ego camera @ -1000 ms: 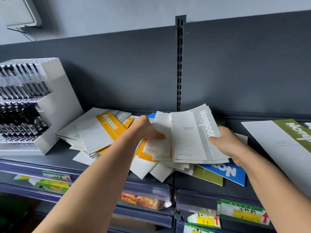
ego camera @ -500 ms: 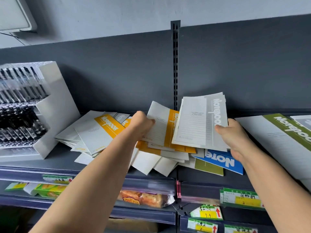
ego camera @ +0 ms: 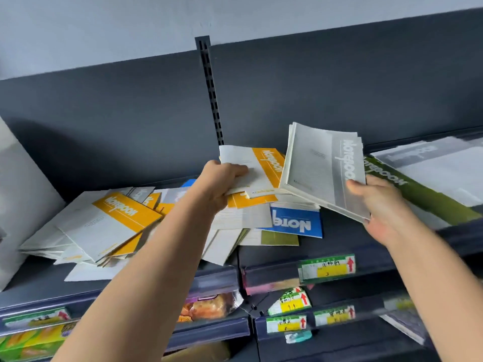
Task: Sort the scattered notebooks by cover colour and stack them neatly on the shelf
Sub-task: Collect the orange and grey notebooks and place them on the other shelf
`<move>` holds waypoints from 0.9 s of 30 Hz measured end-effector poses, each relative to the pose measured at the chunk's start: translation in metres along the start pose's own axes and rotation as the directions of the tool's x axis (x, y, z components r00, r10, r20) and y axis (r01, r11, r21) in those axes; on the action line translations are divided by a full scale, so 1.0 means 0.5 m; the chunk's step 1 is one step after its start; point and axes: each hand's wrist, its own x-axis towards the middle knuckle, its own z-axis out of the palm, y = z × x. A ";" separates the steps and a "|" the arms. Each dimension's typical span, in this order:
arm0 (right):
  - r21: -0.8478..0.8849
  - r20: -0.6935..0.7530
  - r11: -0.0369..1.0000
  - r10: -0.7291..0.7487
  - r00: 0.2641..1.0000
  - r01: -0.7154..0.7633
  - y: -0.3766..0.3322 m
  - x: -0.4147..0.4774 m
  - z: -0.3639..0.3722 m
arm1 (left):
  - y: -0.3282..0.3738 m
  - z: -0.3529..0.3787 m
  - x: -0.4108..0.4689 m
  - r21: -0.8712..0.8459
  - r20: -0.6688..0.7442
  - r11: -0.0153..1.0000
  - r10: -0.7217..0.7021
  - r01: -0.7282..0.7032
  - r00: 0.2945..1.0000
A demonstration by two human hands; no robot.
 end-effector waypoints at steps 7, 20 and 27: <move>-0.043 -0.286 0.989 -0.147 0.947 0.141 -0.023 -0.126 -0.284 | -0.031 0.285 -0.076 -0.027 0.258 0.993 0.119 -0.116 0.959; -0.177 -0.825 0.984 -0.166 0.541 0.031 0.000 -0.598 -0.859 | -0.177 0.871 -0.504 -0.003 0.735 0.991 0.095 -0.137 0.671; -0.127 -0.970 0.992 -0.122 0.209 -0.010 0.025 -0.828 -1.048 | -0.231 1.081 -0.768 0.018 0.906 0.988 0.048 -0.152 0.420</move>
